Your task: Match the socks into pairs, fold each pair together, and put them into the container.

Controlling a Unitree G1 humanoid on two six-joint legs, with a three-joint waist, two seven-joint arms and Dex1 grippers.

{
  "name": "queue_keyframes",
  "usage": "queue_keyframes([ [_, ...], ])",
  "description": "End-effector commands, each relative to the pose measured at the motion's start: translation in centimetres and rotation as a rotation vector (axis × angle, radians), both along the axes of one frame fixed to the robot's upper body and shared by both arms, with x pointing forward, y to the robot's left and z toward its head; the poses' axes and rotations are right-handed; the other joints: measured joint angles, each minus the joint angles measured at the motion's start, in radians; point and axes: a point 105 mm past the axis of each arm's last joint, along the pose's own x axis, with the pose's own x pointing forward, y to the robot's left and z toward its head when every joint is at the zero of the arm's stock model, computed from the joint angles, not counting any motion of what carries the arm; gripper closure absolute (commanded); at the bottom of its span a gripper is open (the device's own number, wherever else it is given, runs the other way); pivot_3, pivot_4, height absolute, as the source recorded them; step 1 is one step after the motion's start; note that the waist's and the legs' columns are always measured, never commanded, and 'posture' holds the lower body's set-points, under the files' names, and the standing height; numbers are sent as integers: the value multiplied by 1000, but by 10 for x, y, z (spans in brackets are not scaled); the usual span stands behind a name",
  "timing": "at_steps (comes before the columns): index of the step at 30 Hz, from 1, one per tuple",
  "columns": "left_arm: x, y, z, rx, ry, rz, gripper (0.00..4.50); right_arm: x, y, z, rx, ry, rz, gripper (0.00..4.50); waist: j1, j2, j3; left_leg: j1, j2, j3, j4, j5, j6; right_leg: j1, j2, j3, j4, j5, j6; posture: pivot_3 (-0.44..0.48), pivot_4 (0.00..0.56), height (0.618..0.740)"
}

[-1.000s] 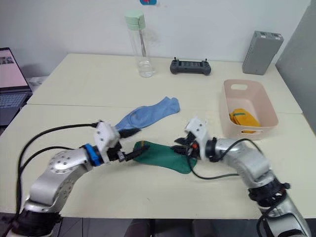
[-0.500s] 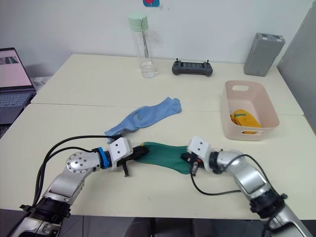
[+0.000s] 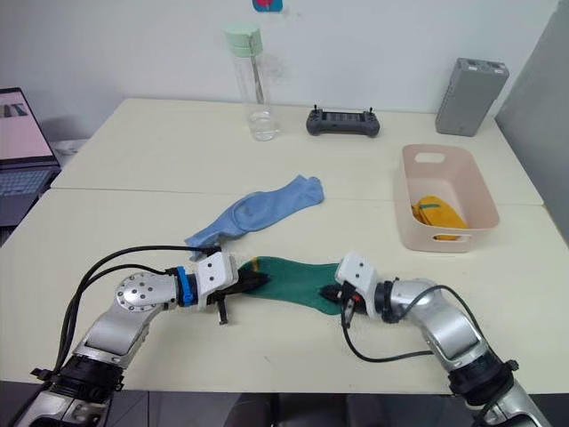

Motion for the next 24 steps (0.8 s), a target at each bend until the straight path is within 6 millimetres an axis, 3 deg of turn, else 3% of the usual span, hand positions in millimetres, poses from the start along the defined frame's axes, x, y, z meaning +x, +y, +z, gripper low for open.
queue_keyframes([
  [1,3,12,-1,33,-8,23,4456,-4,-18,-6,-69,9,-5,4500,0,0,0,0,0,0,0,0,0,0,0,0,0,0,0,0,150,740],
  [5,2,14,4,9,-3,9,4456,-5,-29,-5,-83,16,-3,4500,-2,0,0,1,0,0,1,0,0,1,0,0,0,-1,-1,0,150,740],
  [9,-1,13,24,-118,2,21,4456,-2,-31,32,67,6,-56,4500,-2,0,0,1,1,0,1,0,0,1,0,0,0,1,1,0,150,740],
  [12,-6,11,33,-136,-37,32,4500,-1,-37,51,150,58,-126,3936,-2,0,0,0,1,0,1,0,0,1,0,0,0,1,1,0,150,740],
  [18,-27,2,42,-155,-34,-27,4500,23,-56,51,165,129,-343,1851,-4,0,0,0,1,0,1,0,0,1,0,0,0,1,1,0,150,740],
  [24,-34,-9,53,-162,-46,-80,4500,17,-43,29,158,296,-348,27,-3,0,0,0,1,0,1,0,0,0,0,0,0,1,1,0,150,740],
])
